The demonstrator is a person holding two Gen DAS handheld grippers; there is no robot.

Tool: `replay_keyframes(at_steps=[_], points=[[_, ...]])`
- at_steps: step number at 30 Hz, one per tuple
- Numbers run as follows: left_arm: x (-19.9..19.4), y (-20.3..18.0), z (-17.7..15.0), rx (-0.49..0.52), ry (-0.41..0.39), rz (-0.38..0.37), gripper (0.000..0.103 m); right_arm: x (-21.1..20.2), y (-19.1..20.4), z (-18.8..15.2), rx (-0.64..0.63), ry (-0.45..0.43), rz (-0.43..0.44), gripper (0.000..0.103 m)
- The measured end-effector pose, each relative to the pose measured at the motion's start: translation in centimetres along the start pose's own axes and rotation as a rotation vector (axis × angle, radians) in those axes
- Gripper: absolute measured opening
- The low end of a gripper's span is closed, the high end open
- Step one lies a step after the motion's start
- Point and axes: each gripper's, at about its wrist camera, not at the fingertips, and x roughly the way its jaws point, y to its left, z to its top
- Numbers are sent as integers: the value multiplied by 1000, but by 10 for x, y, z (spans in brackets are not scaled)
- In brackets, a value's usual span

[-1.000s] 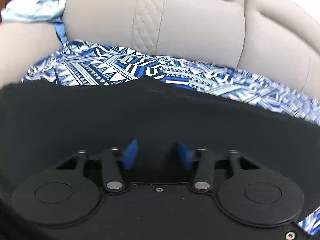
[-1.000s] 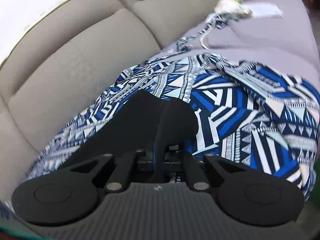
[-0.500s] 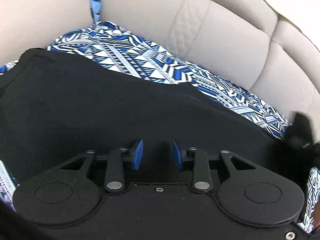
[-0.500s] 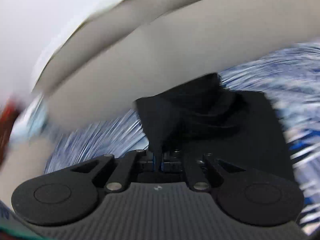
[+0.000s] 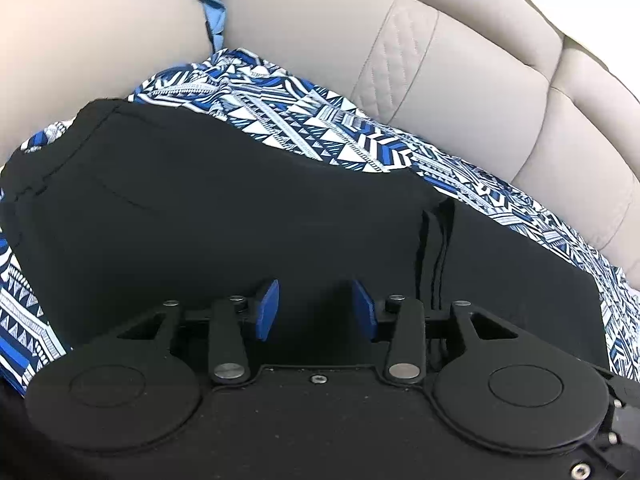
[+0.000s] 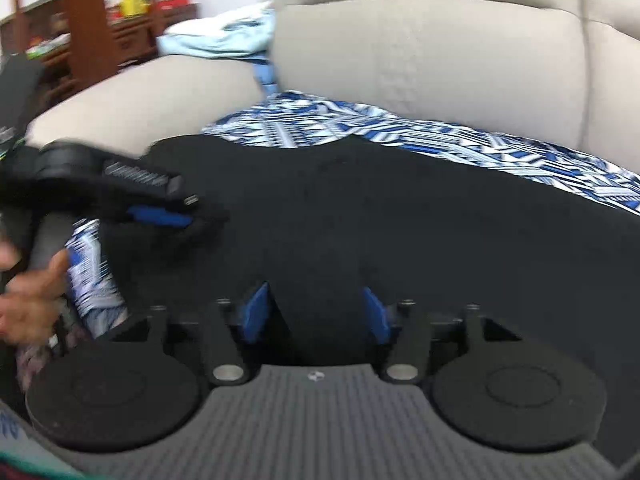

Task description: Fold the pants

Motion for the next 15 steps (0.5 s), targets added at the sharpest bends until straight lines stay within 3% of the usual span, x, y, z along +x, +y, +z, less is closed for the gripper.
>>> replay_keyframes(at_steps=[3, 7, 9, 12, 15], points=[[-6, -10, 1, 36, -18, -22, 40, -19, 0, -8, -44, -34, 23, 86], [-16, -36, -3, 121, -43, -81, 40, -47, -15, -22, -3, -113, -31, 90], [-19, -56, -8, 187, -60, -92, 40, -62, -31, -30, 64, -151, -111, 90], [-19, -89, -23, 296, -78, -110, 41, -78, -60, -41, 182, -178, -316, 89], [-14, -119, -42, 389, -64, -122, 41, -84, -81, -52, 246, -137, -564, 73]])
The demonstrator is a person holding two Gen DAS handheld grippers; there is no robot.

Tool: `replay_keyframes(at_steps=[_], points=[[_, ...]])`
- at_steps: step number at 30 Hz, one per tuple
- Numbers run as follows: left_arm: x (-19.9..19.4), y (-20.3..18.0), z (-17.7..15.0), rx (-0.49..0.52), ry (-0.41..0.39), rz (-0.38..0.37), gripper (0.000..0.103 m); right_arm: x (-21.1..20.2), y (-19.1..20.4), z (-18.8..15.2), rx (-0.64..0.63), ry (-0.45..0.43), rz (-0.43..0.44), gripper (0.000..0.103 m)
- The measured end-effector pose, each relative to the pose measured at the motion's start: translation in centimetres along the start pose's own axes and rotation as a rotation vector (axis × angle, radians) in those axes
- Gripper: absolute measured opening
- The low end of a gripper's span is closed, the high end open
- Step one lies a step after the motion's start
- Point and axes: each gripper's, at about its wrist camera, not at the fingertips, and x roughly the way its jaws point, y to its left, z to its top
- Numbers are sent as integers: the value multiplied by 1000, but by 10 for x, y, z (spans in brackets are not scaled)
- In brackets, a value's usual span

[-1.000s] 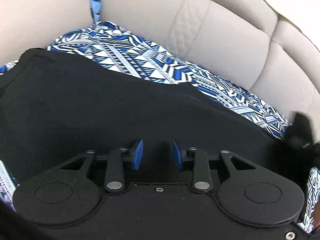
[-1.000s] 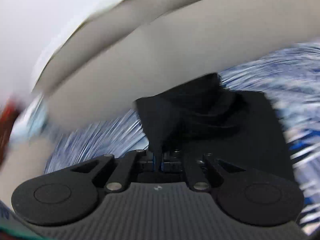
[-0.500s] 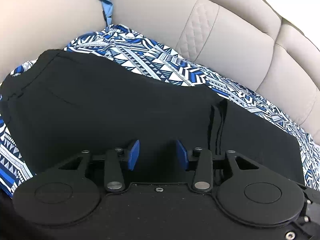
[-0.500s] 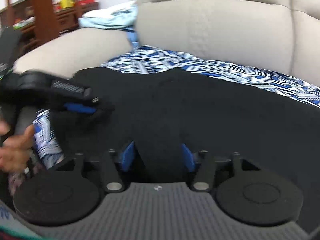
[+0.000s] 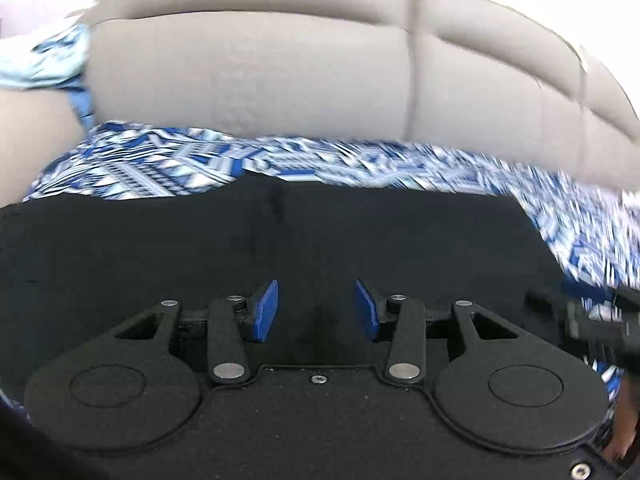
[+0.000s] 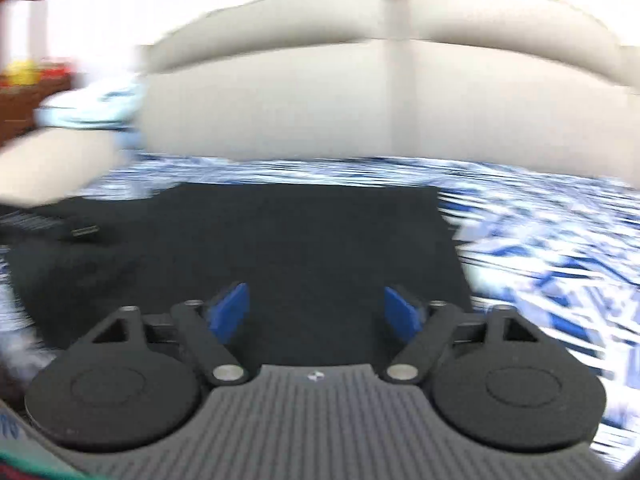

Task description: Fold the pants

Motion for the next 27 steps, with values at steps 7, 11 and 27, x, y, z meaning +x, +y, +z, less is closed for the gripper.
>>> replay_keyframes(at_steps=[7, 11, 27], points=[[19, -31, -24, 81, 47, 15, 43, -19, -29, -25, 67, 110, -136, 66], [18, -37, -29, 140, 45, 25, 51, -30, -40, -20, 161, 131, -118, 67], [23, -43, -29, 127, 50, 45, 60, 94, -43, 64, 50, 179, -18, 82]])
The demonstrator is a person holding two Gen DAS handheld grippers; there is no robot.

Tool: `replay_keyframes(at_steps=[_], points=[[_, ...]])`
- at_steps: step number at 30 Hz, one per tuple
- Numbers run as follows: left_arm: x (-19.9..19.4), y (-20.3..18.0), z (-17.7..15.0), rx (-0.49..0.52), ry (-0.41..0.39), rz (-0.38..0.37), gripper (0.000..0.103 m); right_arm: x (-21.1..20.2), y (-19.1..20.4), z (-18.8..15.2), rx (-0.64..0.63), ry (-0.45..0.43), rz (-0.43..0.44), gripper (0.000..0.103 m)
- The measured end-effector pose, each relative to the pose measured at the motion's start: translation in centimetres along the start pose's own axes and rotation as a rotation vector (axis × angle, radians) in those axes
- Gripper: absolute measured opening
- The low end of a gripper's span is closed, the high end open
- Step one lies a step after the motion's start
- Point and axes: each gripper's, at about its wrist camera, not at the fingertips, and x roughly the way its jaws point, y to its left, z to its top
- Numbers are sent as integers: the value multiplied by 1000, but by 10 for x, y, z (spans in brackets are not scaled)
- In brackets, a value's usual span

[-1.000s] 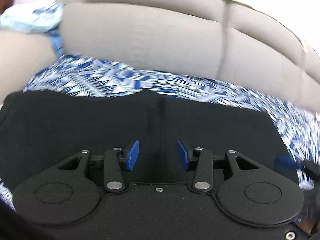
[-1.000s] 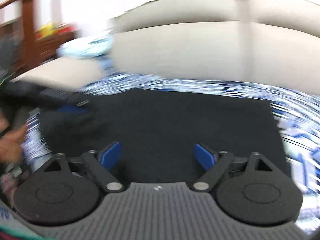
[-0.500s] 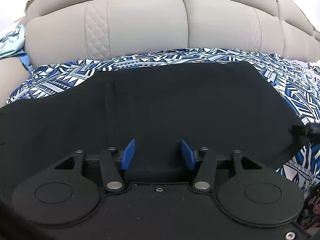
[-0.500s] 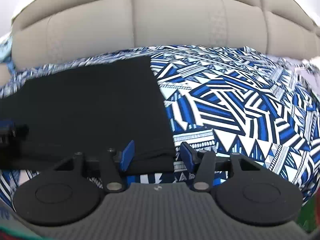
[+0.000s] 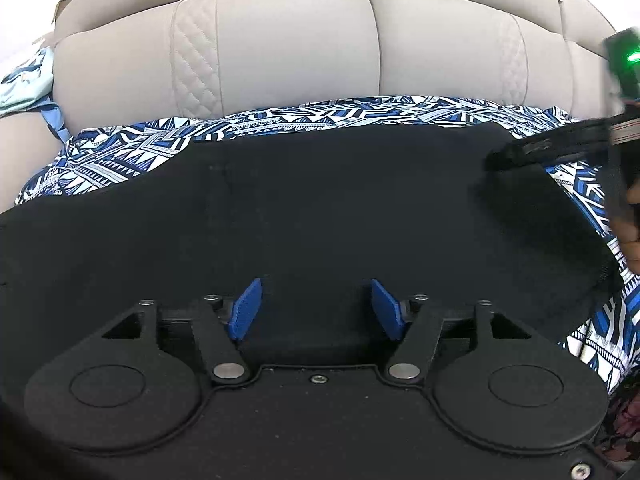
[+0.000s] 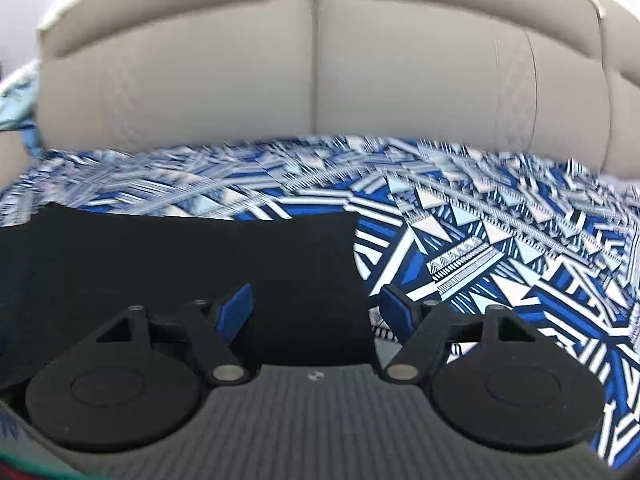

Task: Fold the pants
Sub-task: 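Move the left gripper to the folded trouser edge and grasp it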

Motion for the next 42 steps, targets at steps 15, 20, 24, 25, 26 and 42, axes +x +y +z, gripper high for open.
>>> replay_keyframes(at_steps=[15, 20, 24, 25, 26, 42], points=[[-64, 78, -4, -216, -125, 71, 102, -58, 73, -42, -51, -242, 181, 103], [-68, 129, -24, -343, -93, 153, 102, -59, 117, -69, -99, -175, 306, 103], [-65, 164, -40, -439, -73, 198, 102, -58, 144, -86, -152, -175, 323, 103], [-62, 174, -46, -461, -68, 215, 102, -57, 153, -90, -197, -184, 310, 103], [-59, 183, -51, -484, -59, 231, 102, -55, 160, -94, -239, -194, 285, 103], [-40, 281, -73, -690, -78, 353, 102, -61, 165, -121, -274, -302, 232, 103]])
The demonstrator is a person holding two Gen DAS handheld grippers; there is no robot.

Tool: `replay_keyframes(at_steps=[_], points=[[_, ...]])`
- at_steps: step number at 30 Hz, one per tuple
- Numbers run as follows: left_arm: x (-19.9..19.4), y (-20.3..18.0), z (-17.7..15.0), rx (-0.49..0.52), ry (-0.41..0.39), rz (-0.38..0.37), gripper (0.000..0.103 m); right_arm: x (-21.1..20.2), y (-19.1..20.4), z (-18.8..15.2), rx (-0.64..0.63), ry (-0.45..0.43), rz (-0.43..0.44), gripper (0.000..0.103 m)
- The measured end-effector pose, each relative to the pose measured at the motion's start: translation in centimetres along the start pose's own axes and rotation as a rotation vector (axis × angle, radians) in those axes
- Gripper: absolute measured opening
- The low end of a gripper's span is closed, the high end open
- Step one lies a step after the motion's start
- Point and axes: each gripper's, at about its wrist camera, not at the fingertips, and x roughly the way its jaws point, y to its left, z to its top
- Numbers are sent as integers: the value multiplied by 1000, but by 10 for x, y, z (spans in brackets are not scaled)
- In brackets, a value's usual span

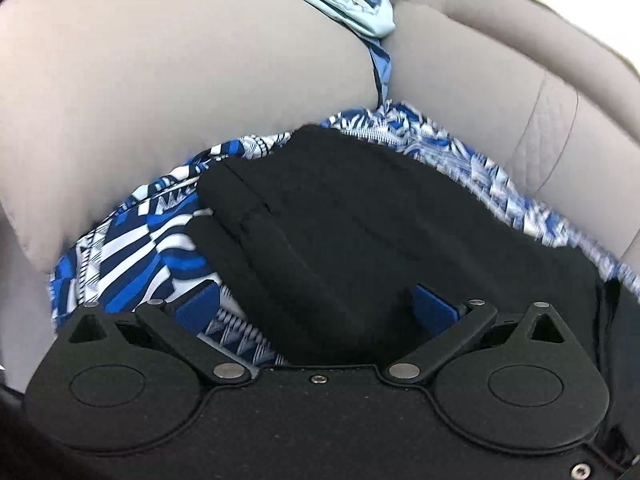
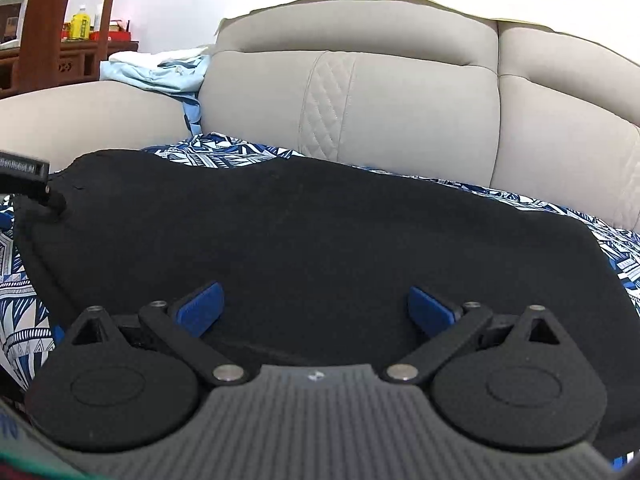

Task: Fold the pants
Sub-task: 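Move the left gripper to the folded trouser edge and grasp it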

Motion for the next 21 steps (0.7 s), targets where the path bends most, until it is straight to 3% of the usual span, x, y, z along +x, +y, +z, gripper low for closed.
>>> replay_keyframes(at_steps=[11, 16, 21], points=[[10, 22, 4, -172, -128, -55, 102, 0, 2, -1, -2, -8, -2, 103], [15, 8, 11, -34, -64, -10, 102, 0, 2, -1, -2, -8, -1, 103], [16, 10, 12, -72, -78, -22, 101, -1, 1, -1, -2, -9, 0, 103]])
